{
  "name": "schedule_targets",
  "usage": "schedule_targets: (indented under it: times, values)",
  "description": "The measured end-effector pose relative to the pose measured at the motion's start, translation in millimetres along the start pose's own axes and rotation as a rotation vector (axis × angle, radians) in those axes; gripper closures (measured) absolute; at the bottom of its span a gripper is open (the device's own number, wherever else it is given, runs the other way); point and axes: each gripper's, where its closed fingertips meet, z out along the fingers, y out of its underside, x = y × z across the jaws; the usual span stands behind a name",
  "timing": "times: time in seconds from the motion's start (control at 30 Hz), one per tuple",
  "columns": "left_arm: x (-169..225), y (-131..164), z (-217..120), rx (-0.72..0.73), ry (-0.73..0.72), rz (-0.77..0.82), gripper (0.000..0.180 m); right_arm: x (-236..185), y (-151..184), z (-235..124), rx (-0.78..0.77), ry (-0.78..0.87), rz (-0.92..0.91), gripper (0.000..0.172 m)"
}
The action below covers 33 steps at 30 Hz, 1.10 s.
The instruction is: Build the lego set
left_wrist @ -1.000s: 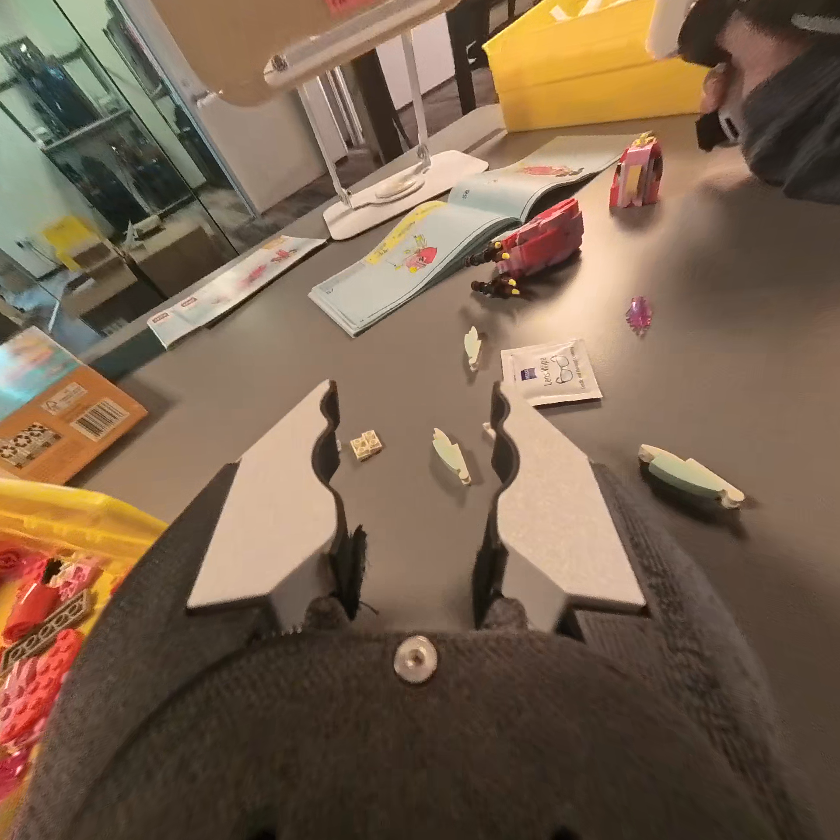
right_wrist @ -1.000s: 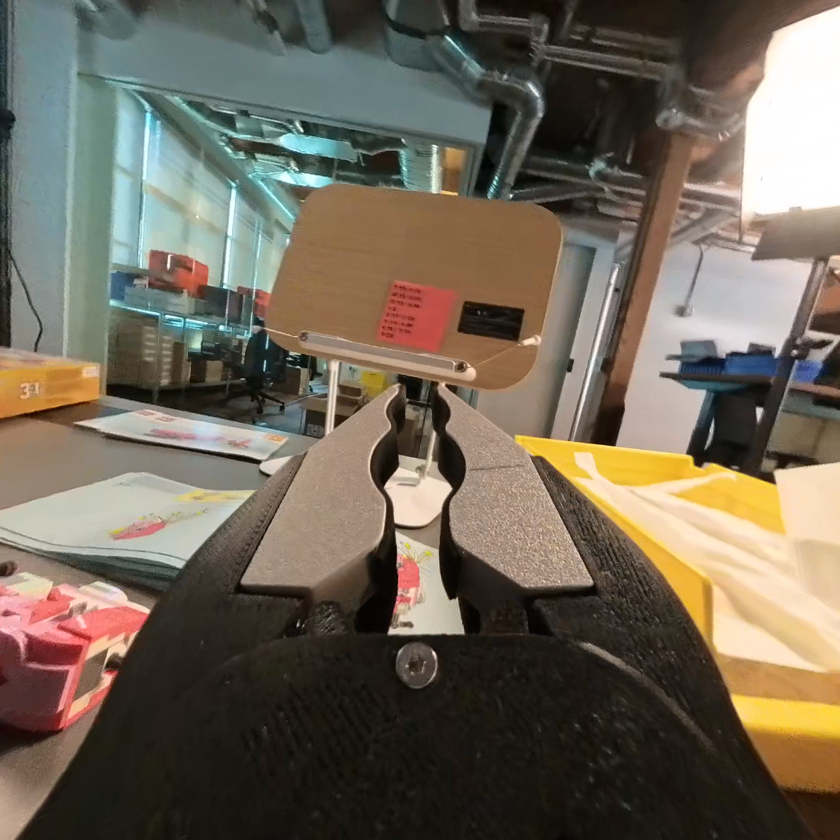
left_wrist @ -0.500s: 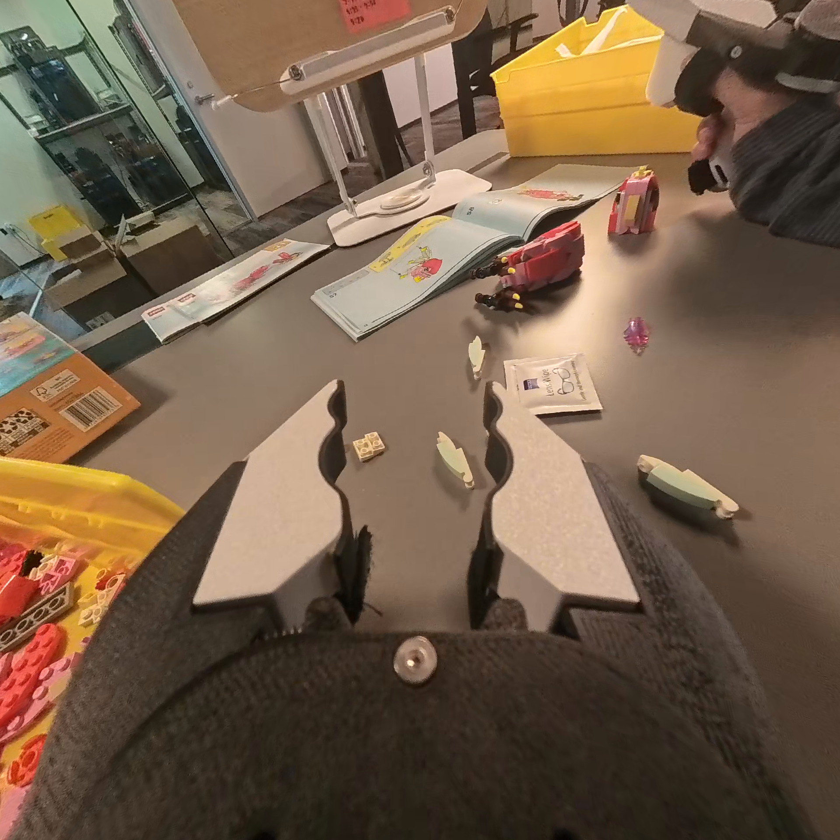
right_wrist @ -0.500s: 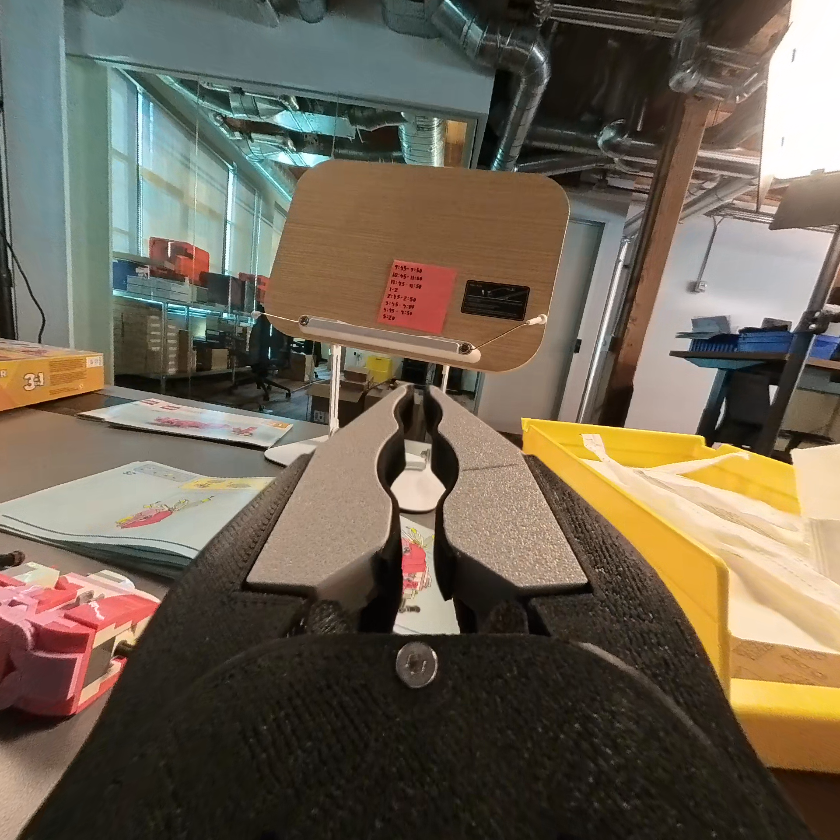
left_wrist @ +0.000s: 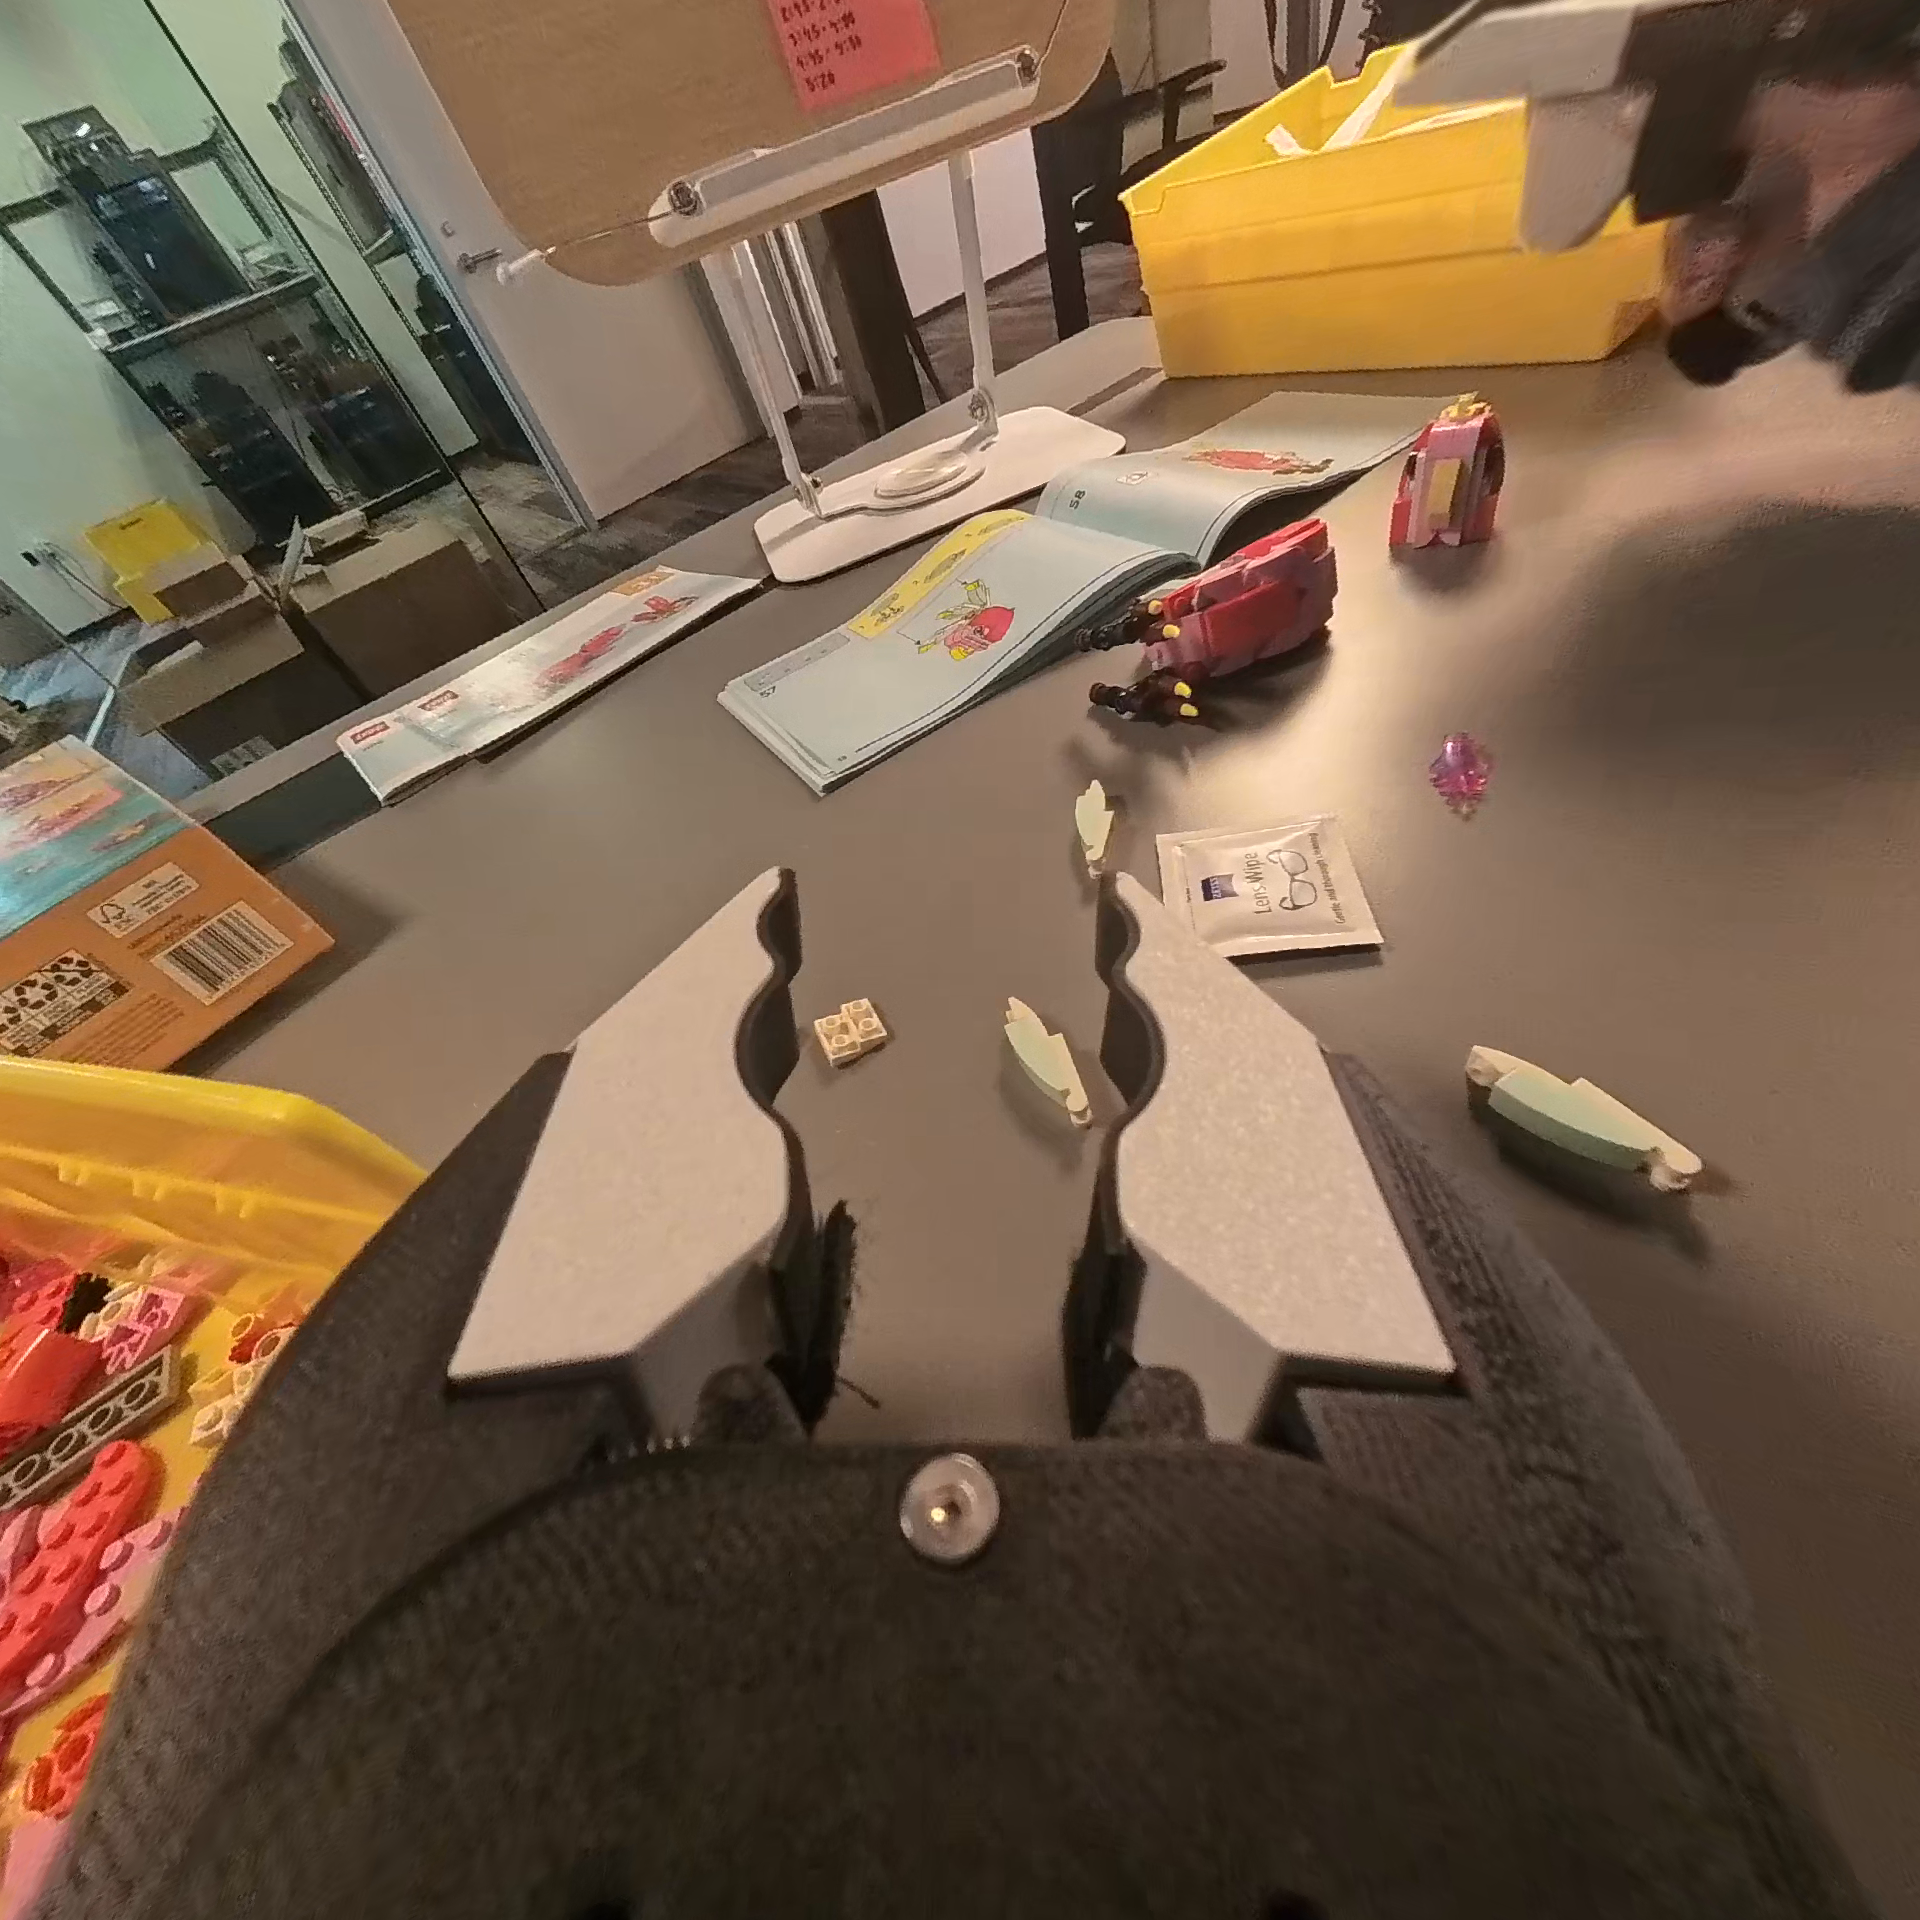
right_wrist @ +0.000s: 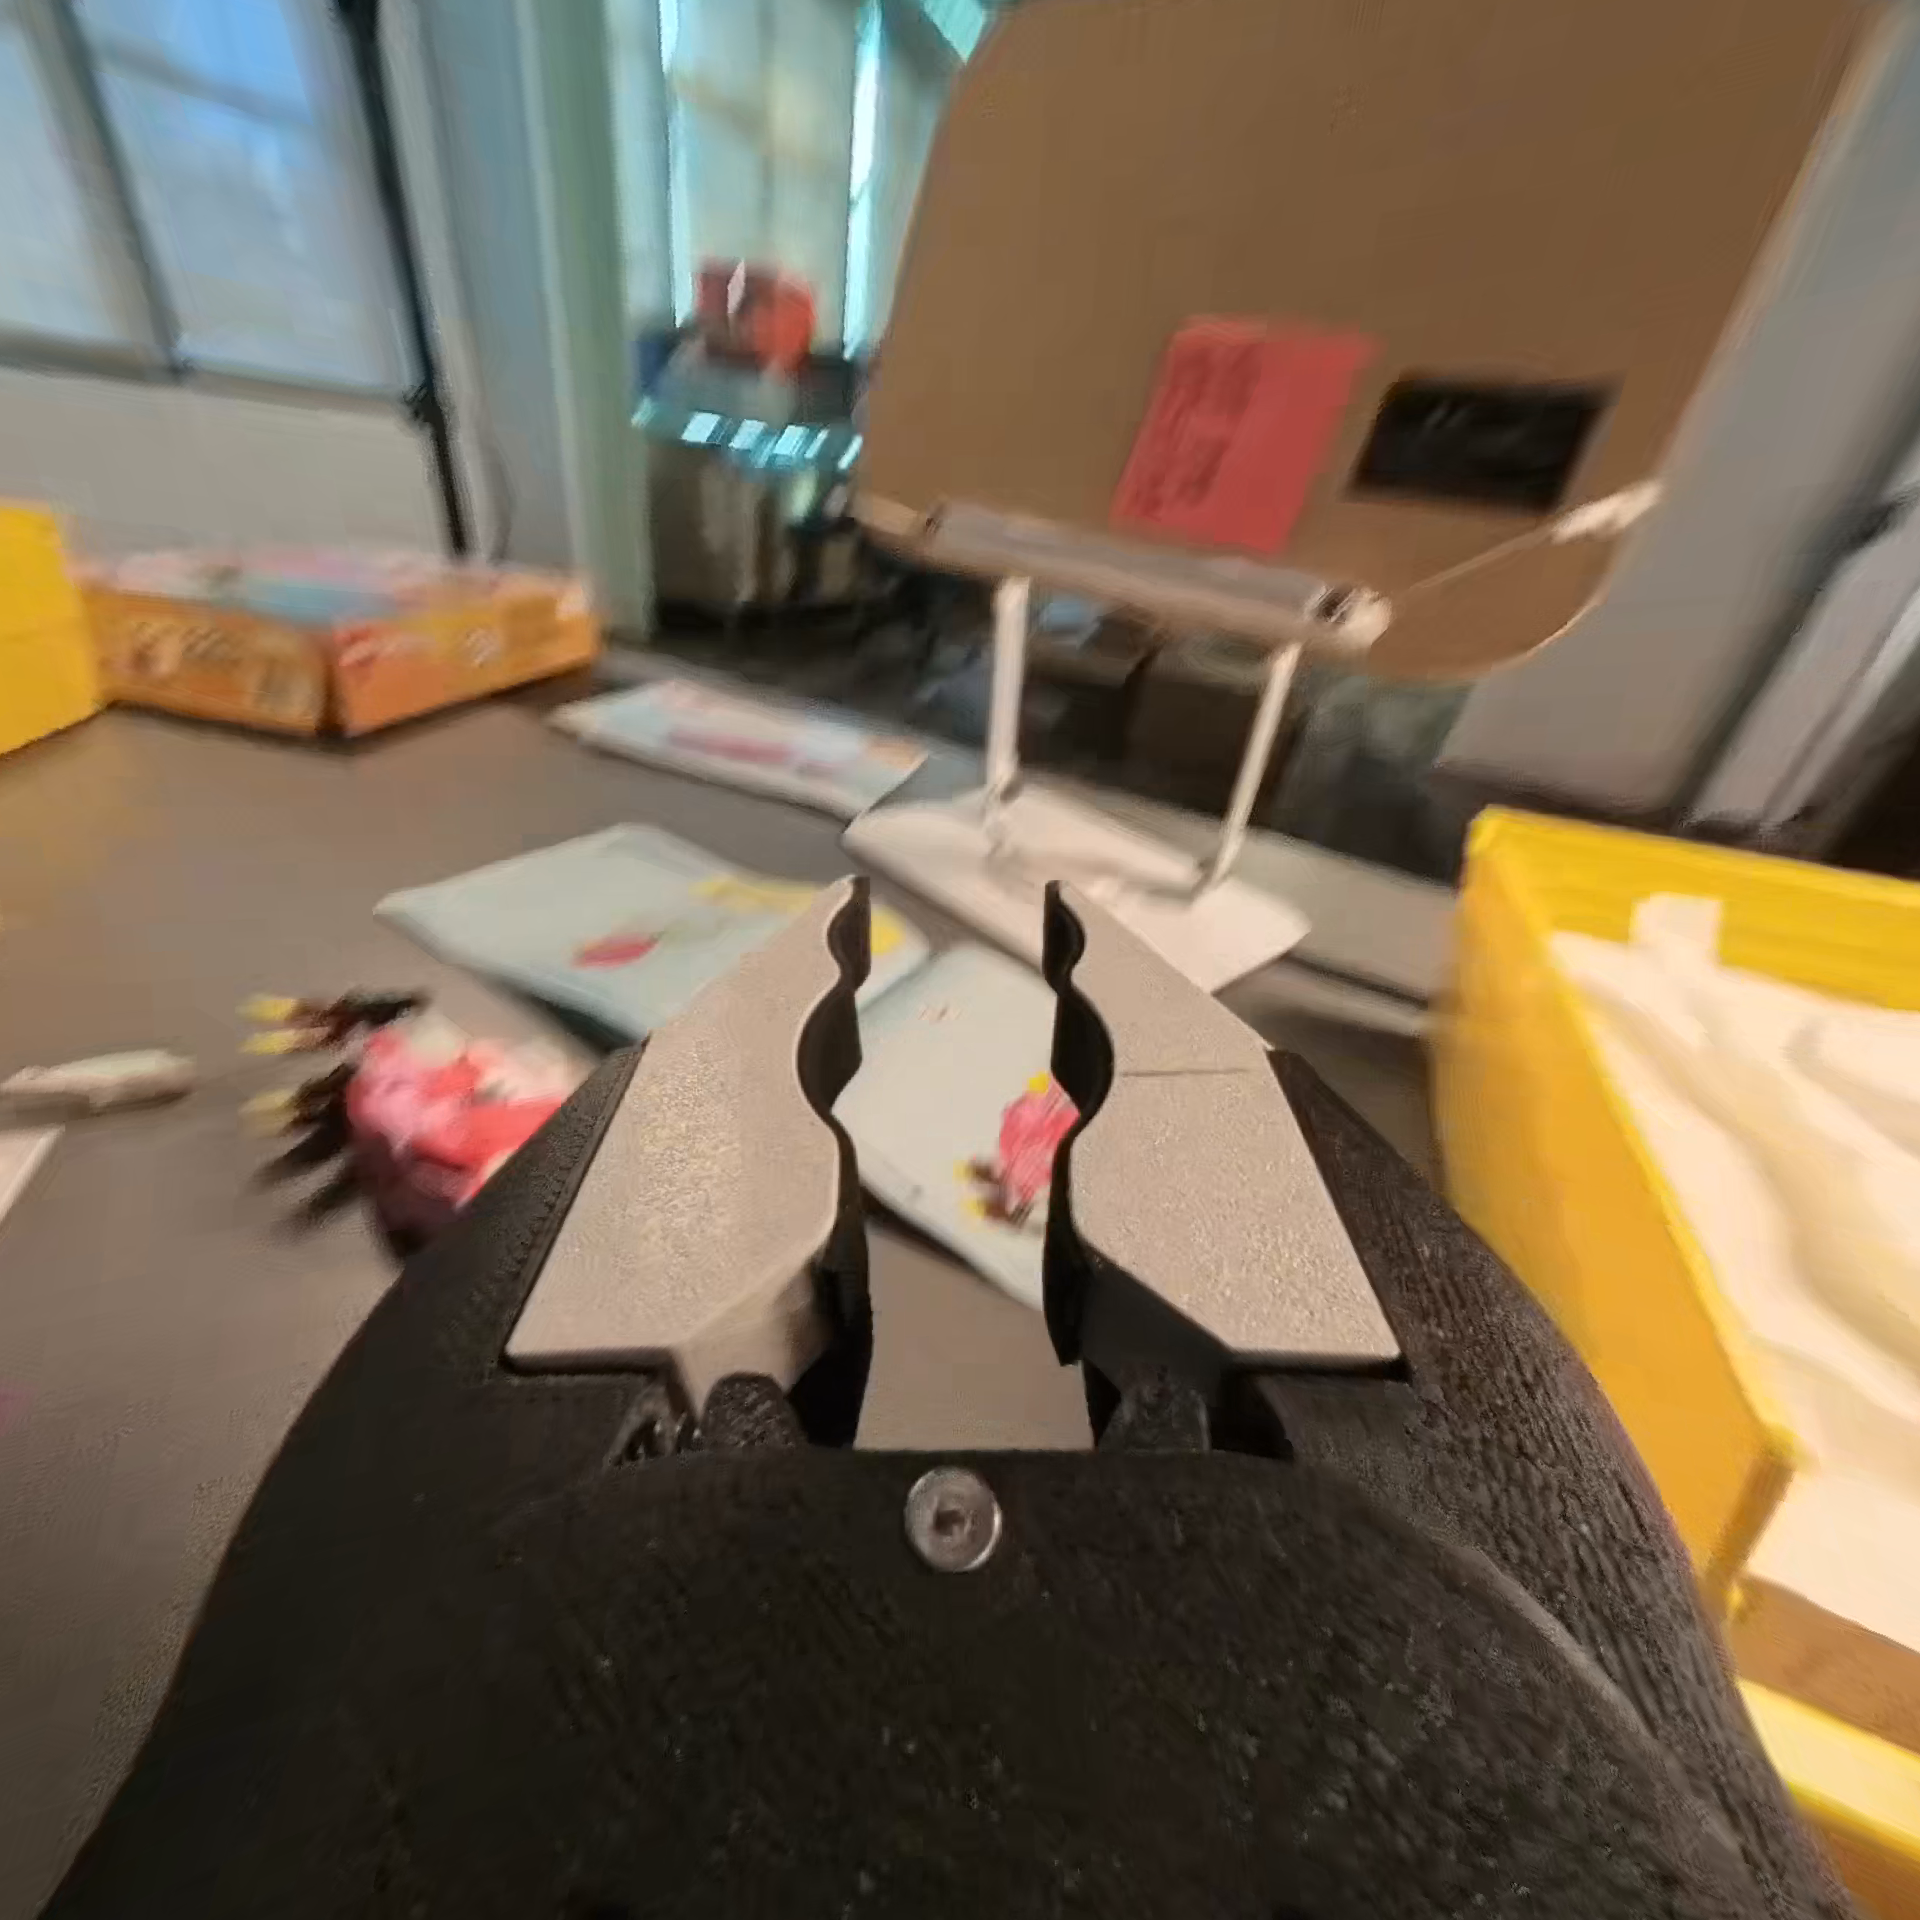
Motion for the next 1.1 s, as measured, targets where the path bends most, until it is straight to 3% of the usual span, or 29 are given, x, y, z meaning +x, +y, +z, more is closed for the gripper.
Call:
schedule_targets:
  times: [0.13,0.3,0.47,0.57,0.8,1.0,1.1]
  values:
    - [2.1,0.7,0.6,-0.006,0.004,0.017,0.124,-26.0,40.7,-15.2,-0.336,-0.223,0.137,0.111]
    - [5.2,1.6,1.3,-0.014,0.01,0.043,0.125,-43.1,73.7,-25.3,-0.516,-0.317,0.159,0.097]
    - [5.8,1.1,0.8,-0.011,0.009,0.051,0.125,-54.9,95.8,-27.8,-0.62,-0.372,0.151,0.104]
    - [6.4,0.9,0.4,-0.01,0.009,0.055,0.125,-54.2,108.6,-31.4,-0.678,-0.374,0.085,0.126]
    - [7.3,1.2,0.8,-0.012,0.011,0.062,0.125,-57.2,108.7,-35.3,-0.657,-0.351,0.08,0.13]
    - [4.9,-2.0,-1.0,0.009,0.006,0.042,0.125,-100.5,81.7,-48.4,-0.596,-0.237,0.203,0.13]
    - [4.6,-2.6,-1.9,0.012,0.003,0.041,0.127,-150.7,80.8,-59.2,-0.629,-0.309,0.191,0.13]
